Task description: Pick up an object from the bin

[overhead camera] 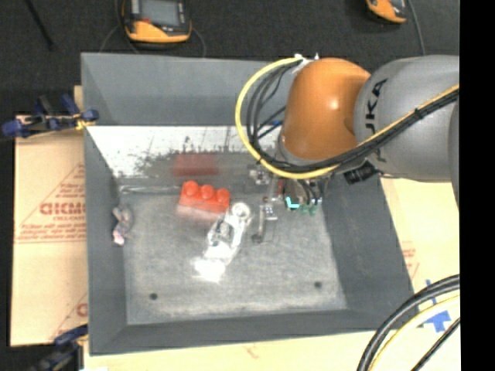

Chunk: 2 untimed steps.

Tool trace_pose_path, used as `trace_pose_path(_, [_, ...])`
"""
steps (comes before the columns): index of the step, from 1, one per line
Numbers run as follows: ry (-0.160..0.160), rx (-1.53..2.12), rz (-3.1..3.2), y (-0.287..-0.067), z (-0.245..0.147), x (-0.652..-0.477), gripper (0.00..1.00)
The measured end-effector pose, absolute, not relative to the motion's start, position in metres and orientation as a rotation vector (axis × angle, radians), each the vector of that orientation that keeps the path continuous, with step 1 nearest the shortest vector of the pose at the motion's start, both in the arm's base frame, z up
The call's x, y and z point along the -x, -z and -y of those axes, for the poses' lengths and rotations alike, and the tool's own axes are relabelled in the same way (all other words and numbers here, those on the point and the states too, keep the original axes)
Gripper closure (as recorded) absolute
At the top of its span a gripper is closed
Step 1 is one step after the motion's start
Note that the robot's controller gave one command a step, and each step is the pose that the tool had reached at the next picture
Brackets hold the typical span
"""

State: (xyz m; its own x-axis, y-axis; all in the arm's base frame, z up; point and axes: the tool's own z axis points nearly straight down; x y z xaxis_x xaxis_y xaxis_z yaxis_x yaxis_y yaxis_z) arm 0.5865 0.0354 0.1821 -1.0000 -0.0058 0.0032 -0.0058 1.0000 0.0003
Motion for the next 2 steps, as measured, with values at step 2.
trace_pose_path(2, [-0.003, -0.817, 3.038, -0.102, -0.036, -0.559, 0.0])
